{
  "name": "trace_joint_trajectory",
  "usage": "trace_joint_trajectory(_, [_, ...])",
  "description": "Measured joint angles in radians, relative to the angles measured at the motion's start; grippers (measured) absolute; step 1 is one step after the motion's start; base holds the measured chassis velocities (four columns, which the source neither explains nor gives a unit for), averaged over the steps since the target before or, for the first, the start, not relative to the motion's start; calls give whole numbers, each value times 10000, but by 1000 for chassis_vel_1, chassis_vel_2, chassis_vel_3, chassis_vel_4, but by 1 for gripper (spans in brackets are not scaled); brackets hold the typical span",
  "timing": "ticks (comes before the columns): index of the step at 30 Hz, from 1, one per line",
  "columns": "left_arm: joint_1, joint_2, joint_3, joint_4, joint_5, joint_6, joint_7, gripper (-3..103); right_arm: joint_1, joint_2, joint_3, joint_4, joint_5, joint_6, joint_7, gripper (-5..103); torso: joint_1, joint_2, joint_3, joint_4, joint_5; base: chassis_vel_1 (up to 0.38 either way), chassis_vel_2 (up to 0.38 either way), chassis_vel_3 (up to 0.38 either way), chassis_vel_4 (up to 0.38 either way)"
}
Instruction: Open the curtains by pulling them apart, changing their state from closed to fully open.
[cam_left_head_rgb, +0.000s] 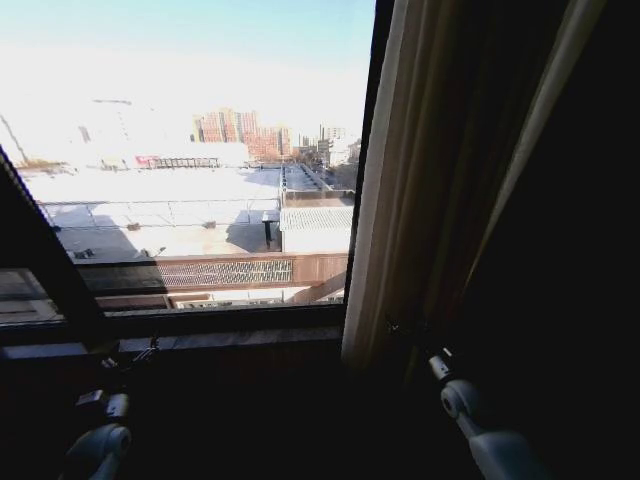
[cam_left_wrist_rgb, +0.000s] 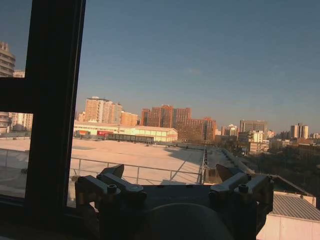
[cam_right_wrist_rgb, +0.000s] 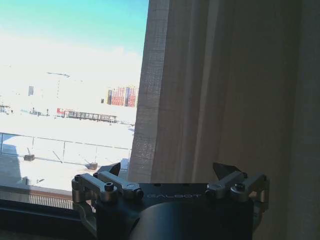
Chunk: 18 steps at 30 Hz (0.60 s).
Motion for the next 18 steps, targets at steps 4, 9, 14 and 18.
trace_joint_trajectory(4, [0,0,0,0,0,0,0,100,2,0,-2,-4,0,2,0,100,0,0,1,1,5,320,230,-336,-237])
trace_joint_trajectory(9, [0,0,0,0,0,0,0,100,3,0,-1,-4,0,7,-1,100,-1,0,1,1,5,336,301,-365,-289])
trace_joint_trajectory(14, [0,0,0,0,0,0,0,100,3,0,-1,-4,0,9,-1,100,0,0,1,2,-1,370,339,-379,-334])
trace_joint_trajectory(18, [0,0,0,0,0,0,0,100,5,1,-1,-5,0,14,-1,100,0,0,0,1,6,375,353,-382,-333])
